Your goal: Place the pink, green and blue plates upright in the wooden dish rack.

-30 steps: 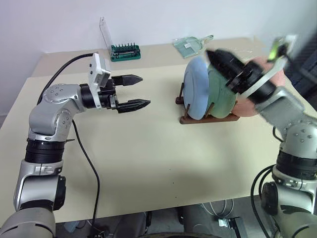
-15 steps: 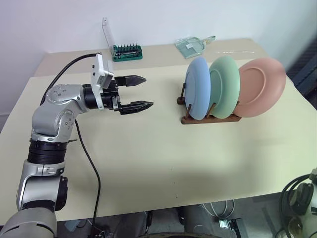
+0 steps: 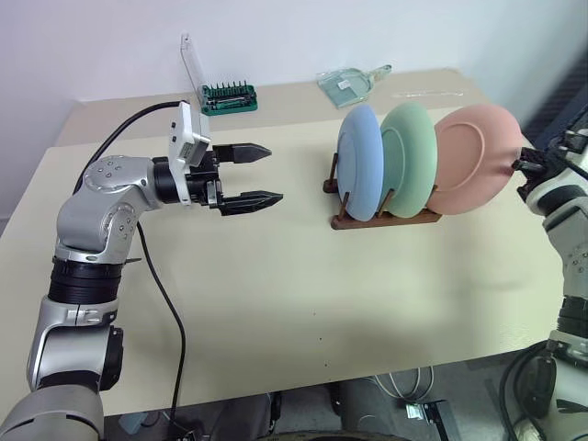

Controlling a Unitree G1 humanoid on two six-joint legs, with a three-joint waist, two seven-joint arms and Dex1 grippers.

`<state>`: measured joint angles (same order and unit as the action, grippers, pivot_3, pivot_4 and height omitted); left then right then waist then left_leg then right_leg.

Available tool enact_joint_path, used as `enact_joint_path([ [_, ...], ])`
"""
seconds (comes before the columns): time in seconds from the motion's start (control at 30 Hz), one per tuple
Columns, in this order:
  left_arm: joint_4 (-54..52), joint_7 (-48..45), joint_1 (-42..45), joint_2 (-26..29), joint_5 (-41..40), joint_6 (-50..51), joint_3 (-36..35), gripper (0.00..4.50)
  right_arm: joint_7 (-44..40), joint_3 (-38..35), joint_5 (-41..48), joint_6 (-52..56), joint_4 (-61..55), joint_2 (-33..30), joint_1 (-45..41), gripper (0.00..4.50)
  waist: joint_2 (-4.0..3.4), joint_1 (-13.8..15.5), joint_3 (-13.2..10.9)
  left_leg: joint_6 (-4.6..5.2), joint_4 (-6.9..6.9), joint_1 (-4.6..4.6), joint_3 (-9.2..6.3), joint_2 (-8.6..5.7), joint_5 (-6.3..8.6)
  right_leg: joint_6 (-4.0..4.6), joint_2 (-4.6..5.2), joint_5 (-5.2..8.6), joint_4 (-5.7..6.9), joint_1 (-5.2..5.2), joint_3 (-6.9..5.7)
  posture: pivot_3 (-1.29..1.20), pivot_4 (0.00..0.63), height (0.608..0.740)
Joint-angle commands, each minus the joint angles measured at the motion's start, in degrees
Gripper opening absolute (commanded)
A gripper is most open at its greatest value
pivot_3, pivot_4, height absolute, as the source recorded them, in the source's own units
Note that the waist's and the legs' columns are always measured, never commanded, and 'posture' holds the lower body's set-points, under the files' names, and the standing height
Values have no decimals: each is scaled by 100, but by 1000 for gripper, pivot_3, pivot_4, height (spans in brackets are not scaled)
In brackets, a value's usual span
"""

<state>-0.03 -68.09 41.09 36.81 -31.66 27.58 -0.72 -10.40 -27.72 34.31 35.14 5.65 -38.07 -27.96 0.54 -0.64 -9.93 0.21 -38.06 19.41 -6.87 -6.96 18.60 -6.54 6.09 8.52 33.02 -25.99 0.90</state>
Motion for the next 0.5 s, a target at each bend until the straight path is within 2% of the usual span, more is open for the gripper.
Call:
enact_joint_path([
  [0.03,-136,21,89,54,-4,10,-53,4500,-196,-160,397,148,-520,76,-208,47,0,3,0,0,0,0,0,0,0,0,0,0,0,0,0,0,150,740],
  [0.1,-160,25,75,50,-11,30,-54,4500,-364,-156,592,240,-692,85,-313,47,0,4,0,-1,0,1,0,0,0,0,0,0,0,-1,0,0,150,740],
  [0.23,-170,41,75,33,-8,34,-52,4500,-649,-11,426,76,-793,-33,-296,47,0,3,0,0,0,1,-1,0,0,-1,-1,0,0,-2,0,0,150,740],
  [0.5,-130,63,120,26,-12,43,-53,4500,-700,-64,177,-122,-708,-99,-346,47,0,4,0,-3,-1,1,0,0,-1,-1,-1,-1,0,-2,0,0,150,740],
])
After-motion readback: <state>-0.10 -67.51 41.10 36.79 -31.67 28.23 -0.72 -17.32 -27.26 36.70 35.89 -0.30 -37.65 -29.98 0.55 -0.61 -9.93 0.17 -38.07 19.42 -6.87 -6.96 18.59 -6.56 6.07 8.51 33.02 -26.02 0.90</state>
